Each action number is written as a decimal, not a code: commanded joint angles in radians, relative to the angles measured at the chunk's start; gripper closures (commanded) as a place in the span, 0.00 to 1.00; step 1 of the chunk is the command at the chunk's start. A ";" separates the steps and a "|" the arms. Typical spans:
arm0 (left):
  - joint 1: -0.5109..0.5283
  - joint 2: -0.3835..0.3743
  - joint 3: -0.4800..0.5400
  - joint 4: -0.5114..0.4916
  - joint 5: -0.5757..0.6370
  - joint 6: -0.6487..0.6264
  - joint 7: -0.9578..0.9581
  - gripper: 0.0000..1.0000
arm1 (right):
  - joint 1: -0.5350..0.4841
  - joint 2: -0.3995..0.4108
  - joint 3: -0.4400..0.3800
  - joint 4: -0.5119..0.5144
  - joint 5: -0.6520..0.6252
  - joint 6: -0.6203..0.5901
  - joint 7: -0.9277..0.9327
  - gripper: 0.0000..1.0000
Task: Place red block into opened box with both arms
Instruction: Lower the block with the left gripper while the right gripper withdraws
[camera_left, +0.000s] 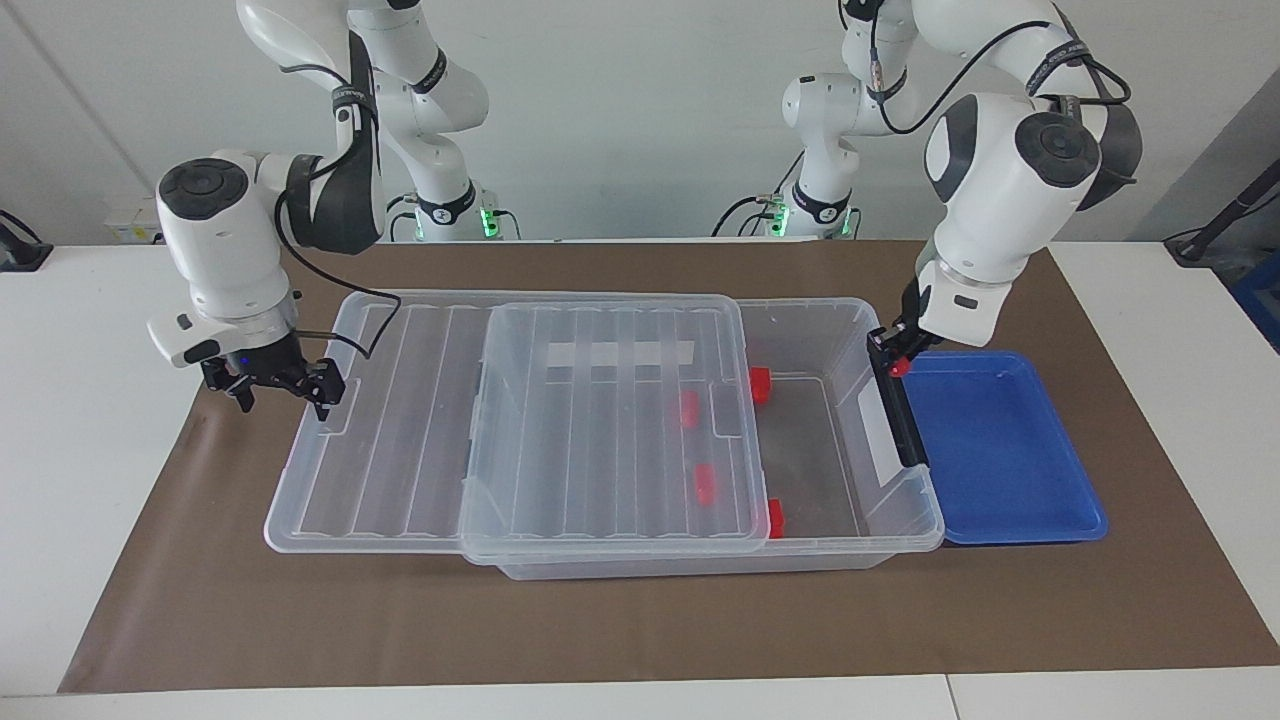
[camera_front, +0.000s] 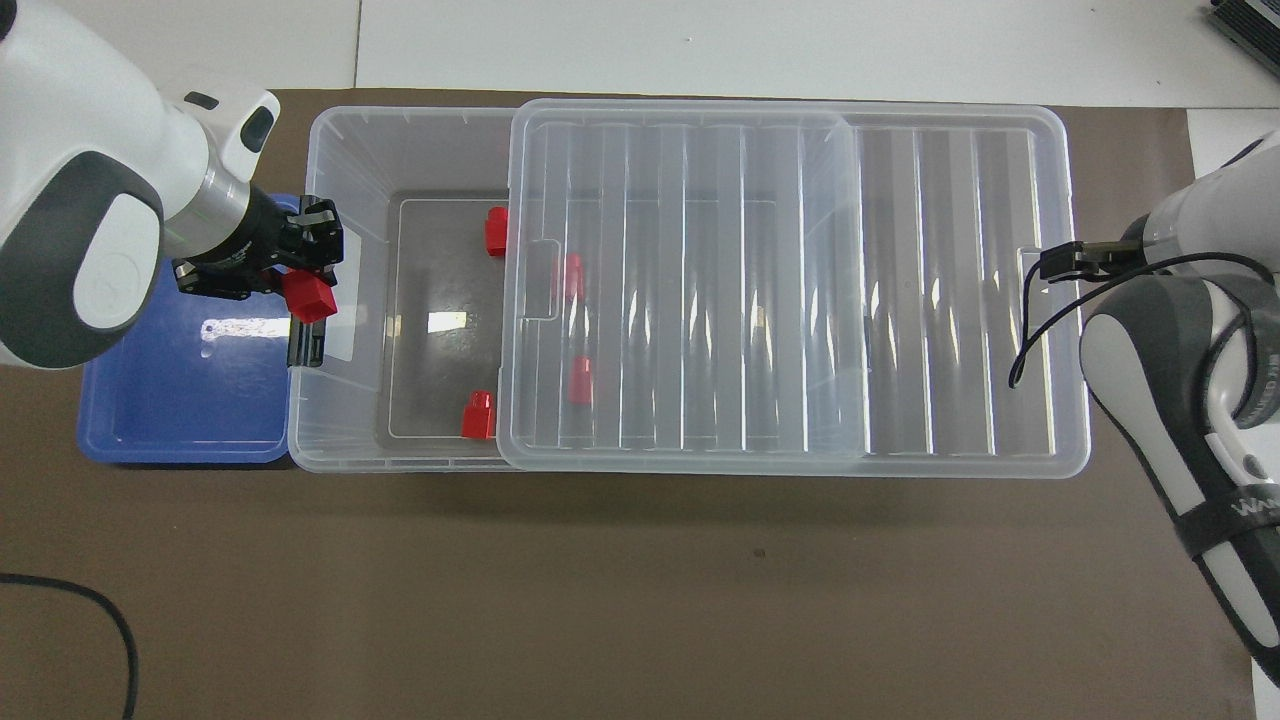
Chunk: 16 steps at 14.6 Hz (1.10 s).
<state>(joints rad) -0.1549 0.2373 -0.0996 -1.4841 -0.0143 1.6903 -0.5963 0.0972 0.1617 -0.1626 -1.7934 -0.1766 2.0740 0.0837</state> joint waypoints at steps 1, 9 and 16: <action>-0.043 -0.009 0.012 -0.023 -0.009 0.093 -0.098 1.00 | -0.002 -0.071 0.011 -0.003 0.063 -0.058 -0.007 0.00; -0.123 -0.010 0.012 -0.261 0.083 0.376 -0.111 1.00 | -0.013 -0.208 -0.003 0.089 0.181 -0.342 -0.004 0.00; -0.127 0.094 0.014 -0.323 0.166 0.531 -0.112 1.00 | -0.005 -0.214 -0.006 0.147 0.174 -0.491 -0.010 0.00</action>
<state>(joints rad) -0.2673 0.3075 -0.1009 -1.7891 0.1232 2.1624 -0.6917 0.0986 -0.0581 -0.1724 -1.6445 -0.0226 1.5788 0.0844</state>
